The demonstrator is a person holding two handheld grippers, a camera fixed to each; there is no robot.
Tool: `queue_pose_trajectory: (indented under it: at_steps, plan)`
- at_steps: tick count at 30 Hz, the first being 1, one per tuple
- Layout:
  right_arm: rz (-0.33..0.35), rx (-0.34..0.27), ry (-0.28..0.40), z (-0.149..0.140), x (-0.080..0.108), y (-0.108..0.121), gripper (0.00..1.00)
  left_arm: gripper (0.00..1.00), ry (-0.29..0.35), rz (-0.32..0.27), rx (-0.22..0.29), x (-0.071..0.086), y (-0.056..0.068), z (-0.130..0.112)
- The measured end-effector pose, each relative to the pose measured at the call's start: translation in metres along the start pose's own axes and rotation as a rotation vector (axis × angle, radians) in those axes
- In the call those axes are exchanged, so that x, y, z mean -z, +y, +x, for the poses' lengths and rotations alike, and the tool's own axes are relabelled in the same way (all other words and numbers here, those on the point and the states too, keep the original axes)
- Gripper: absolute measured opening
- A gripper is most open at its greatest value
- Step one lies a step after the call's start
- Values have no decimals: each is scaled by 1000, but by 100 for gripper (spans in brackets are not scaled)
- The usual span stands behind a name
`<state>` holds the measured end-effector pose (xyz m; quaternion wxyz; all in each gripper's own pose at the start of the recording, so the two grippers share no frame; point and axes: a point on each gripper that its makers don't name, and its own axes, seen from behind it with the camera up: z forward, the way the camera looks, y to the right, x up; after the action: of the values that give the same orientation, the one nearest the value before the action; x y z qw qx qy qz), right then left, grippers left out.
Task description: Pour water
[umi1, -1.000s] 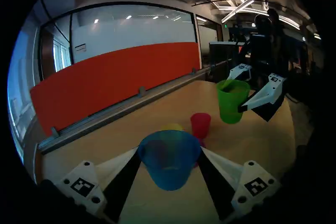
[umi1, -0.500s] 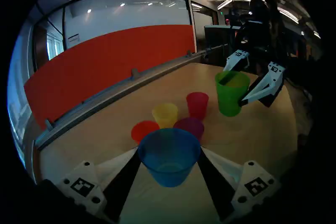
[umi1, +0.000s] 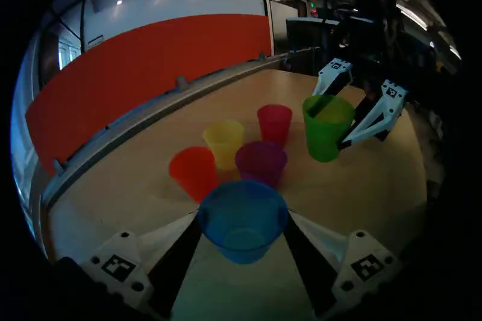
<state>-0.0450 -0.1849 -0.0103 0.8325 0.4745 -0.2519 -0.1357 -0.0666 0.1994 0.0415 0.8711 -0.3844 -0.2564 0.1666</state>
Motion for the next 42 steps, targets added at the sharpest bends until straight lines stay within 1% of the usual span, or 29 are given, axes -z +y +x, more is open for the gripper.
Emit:
queue_pose_trajectory:
  at_steps: [6,10,20,30,38,42]
  plan:
    - [6,-1,-35,-18,-9,-1,88,88,-20,-14,12,-8,4,-11]
    - [7,-3,-52,-27,-14,-1,88,88,-34,-19,21,-13,3,-19]
    - [13,-20,-75,-44,-25,-2,88,88,-47,-26,49,-20,3,-30]
    - [11,-21,-91,-55,-32,-4,88,88,-48,-26,61,-19,1,-35]
    - [2,-27,-98,-64,-34,-4,88,88,-39,-26,76,-20,0,-37]
    - [0,-34,-95,-65,-34,-4,88,88,-44,-26,77,-21,0,-40]
